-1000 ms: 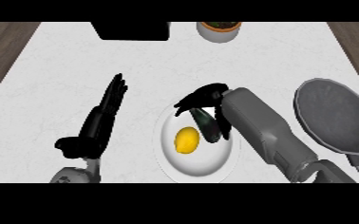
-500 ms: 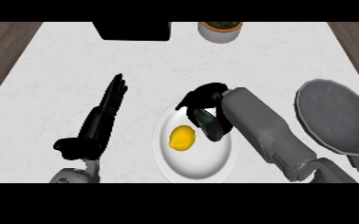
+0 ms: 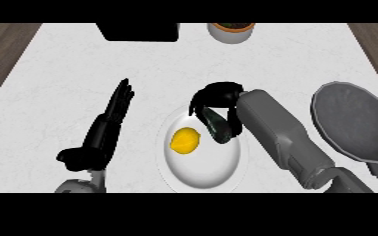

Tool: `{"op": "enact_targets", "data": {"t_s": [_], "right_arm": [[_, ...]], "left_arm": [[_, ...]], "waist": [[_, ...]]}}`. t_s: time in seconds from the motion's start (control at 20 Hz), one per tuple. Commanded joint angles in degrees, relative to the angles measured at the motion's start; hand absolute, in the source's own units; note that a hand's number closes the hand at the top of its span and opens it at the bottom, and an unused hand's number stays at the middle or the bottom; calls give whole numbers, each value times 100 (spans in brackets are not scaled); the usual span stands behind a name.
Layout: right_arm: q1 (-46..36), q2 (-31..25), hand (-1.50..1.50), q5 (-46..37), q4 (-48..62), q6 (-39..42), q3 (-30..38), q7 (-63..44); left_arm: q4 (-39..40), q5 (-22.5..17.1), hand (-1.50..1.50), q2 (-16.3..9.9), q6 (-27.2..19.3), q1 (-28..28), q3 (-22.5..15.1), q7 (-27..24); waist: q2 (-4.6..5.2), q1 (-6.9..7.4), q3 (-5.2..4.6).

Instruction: Pick the eggplant from the plate and place it in the pan

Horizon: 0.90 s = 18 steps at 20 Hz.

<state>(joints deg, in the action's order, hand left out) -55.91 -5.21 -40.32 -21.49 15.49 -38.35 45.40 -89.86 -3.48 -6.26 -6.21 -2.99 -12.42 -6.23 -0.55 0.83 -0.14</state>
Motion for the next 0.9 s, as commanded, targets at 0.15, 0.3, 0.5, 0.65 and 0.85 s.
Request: {"op": "enact_targets", "data": {"t_s": [0.15, 0.3, 0.5, 0.65, 0.85], "right_arm": [[117, -393, 150, 609, 220, -1519, 1246, -2553], [296, -918, 150, 772, 330, -2459, 1666, -3430], [107, -826, 150, 868, -140, -3689, 1997, -4401], [268, -629, 150, 922, -459, -4428, 2169, -4986], [487, -363, 150, 946, -955, -5149, 2310, -5780]], "left_arm": [[96, -74, 0, -80, -136, 215, 285, 41], [75, -75, 0, -130, -294, 338, 470, 66], [54, -83, 0, -103, -251, 537, 392, 21], [-64, -43, 0, -74, -309, 603, 354, 39], [-117, -99, 0, -179, -200, 652, 434, -86]], "waist": [[-211, -650, -7], [-398, -1070, -15], [-398, -995, -18], [-375, -964, -9], [-304, -865, -14]]}}
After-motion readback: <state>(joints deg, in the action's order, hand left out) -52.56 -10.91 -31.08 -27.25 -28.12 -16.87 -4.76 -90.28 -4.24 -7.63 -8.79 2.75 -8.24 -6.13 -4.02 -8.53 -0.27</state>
